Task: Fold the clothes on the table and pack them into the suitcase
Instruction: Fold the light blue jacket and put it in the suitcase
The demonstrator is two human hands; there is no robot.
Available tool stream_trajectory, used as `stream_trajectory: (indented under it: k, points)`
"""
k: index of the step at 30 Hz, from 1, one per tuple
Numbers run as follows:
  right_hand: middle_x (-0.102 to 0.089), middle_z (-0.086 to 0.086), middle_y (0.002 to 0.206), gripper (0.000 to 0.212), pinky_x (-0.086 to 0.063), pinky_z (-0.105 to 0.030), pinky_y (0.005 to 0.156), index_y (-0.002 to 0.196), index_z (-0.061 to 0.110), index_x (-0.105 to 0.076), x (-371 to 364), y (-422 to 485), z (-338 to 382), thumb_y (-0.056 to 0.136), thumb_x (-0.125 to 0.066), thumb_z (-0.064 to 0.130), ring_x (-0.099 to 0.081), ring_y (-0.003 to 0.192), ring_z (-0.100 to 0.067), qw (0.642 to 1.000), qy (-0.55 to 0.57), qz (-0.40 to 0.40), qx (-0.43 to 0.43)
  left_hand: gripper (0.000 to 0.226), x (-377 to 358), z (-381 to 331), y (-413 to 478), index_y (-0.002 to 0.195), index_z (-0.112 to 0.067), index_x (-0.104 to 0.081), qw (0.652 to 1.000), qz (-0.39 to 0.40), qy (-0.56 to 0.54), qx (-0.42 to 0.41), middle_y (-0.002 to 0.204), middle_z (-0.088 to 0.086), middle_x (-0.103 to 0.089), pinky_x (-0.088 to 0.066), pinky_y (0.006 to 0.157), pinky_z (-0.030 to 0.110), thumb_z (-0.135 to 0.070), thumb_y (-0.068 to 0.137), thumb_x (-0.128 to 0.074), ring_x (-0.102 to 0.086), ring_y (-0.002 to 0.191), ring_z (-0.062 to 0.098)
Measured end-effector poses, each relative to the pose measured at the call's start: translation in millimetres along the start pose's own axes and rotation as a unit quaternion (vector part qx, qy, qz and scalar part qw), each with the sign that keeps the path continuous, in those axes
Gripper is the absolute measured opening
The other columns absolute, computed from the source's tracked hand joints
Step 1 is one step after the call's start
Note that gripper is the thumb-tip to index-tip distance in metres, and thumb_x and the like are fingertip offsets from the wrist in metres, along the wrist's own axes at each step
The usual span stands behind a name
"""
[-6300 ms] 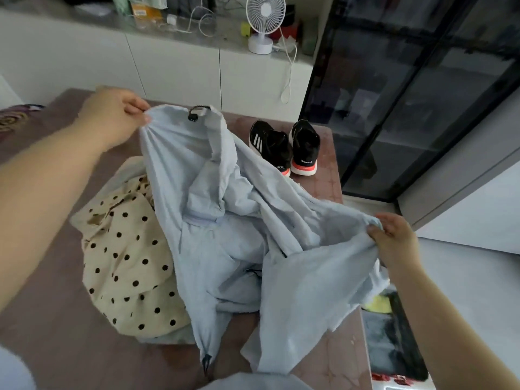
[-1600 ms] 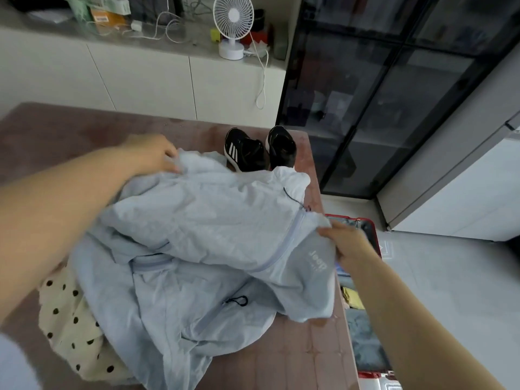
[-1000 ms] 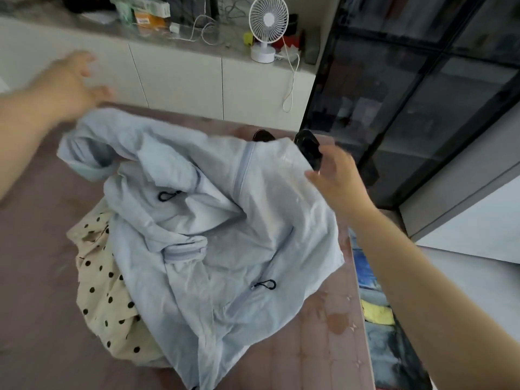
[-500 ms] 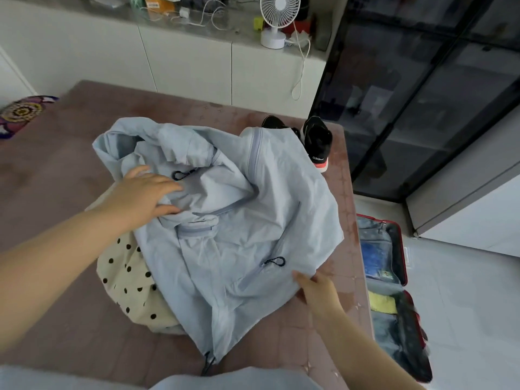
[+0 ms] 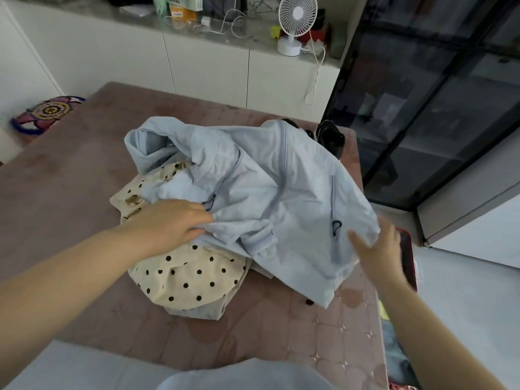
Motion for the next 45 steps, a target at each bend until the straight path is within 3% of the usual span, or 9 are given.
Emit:
stream_trajectory:
  k: [7,12,17,22,26,30,36,41,45]
  points:
    - [-0.042,0.008,0.128,0.103,-0.026,-0.035,0.108,0.122,0.034,-0.053,-84,-91,-3,0.049,-0.021,0.098,-0.034,0.121,-0.021,0.935,-0.22,0.193,0.199,0.017,40,35,5,0.1,-0.019,-0.068,0.98,-0.167,-0.045,0.097,0.098,-0.002,-0.066,-0.047,0.069,0.035,-0.015,0.086,-0.062,-0.059,0.084,0.019]
    - [-0.041,0.015,0.114,0.065,-0.026,-0.025,0.099,0.109,0.035,-0.061,-76,-105,-12,0.059,-0.052,0.075,-0.036,0.107,-0.009,0.905,-0.218,0.219,0.291,0.033,47,79,-10,0.097,-0.04,-0.06,0.957,-0.081,-0.213,0.18,0.111,-0.01,-0.056,-0.04,0.091,0.032,-0.056,0.07,-0.067,-0.05,0.104,0.01]
    - [-0.058,0.01,0.089,0.013,-0.051,-0.028,0.063,0.084,0.026,-0.066,-60,-104,-14,0.075,-0.059,0.03,-0.059,0.076,-0.016,0.912,-0.198,0.172,0.314,0.043,6,99,-28,0.112,-0.017,-0.056,0.919,-0.011,-0.219,0.328,0.11,0.008,-0.061,-0.042,0.075,0.034,-0.04,0.077,-0.066,-0.057,0.098,0.029]
    - [-0.059,-0.005,0.069,0.011,-0.039,-0.026,0.05,0.097,0.014,-0.055,19,-65,22,0.088,-0.058,0.007,-0.054,0.054,-0.018,0.977,-0.097,0.005,0.192,0.026,-3,90,-39,0.065,-0.011,-0.054,0.923,0.02,-0.174,0.343,0.064,0.006,-0.051,-0.027,0.051,0.029,-0.022,0.076,-0.074,-0.045,0.06,0.02]
    - [-0.062,-0.014,0.075,0.012,-0.039,-0.032,0.059,0.098,0.009,-0.061,77,-37,45,0.087,-0.059,0.009,-0.053,0.063,-0.031,0.965,-0.17,-0.058,0.193,0.016,9,76,-47,0.081,-0.008,-0.063,0.878,-0.086,-0.324,0.341,0.075,0.003,-0.061,-0.037,0.06,0.028,-0.024,0.085,-0.064,-0.051,0.066,0.016]
    - [-0.059,-0.003,0.082,0.016,-0.036,-0.028,0.065,0.103,0.016,-0.059,77,-24,31,0.088,-0.06,0.022,-0.051,0.07,-0.025,0.924,-0.34,0.095,0.146,0.014,-5,62,-61,0.094,-0.013,-0.061,0.78,-0.124,-0.481,0.38,0.089,0.006,-0.064,-0.045,0.064,0.027,-0.022,0.095,-0.05,-0.058,0.075,0.018]
    - [-0.056,-0.004,0.056,0.02,-0.036,-0.026,0.047,0.079,0.03,-0.047,49,-44,-2,0.084,-0.066,0.028,-0.045,0.042,-0.013,0.96,-0.192,0.149,0.141,0.036,-72,59,-95,0.09,0.0,-0.06,0.801,-0.029,-0.37,0.469,0.089,0.019,-0.065,-0.043,0.066,0.035,-0.033,0.095,-0.047,-0.06,0.079,0.033]
    - [-0.051,0.002,0.066,0.023,-0.041,-0.024,0.057,0.079,0.028,-0.051,-1,-80,-61,0.077,-0.072,0.02,-0.043,0.056,-0.008,0.907,-0.223,0.352,0.063,0.045,-105,55,-122,0.073,-0.004,-0.052,0.783,0.025,-0.336,0.523,0.066,0.013,-0.05,-0.033,0.055,0.03,-0.042,0.095,-0.04,-0.047,0.061,0.024]
    - [-0.054,0.008,0.082,0.035,-0.045,-0.022,0.067,0.082,0.037,-0.044,-12,-88,-78,0.084,-0.058,0.005,-0.053,0.074,-0.01,0.936,-0.229,0.249,0.1,0.044,-115,60,-132,0.067,-0.008,-0.052,0.787,0.028,-0.313,0.531,0.056,0.008,-0.041,-0.027,0.054,0.033,-0.039,0.097,-0.04,-0.04,0.056,0.022]
Point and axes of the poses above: each hand's wrist, its own y-axis towards the middle knuckle, its own x-axis out of the back of the hand, z = x × y, the point moved 6 cm from there along y, towards the middle knuckle
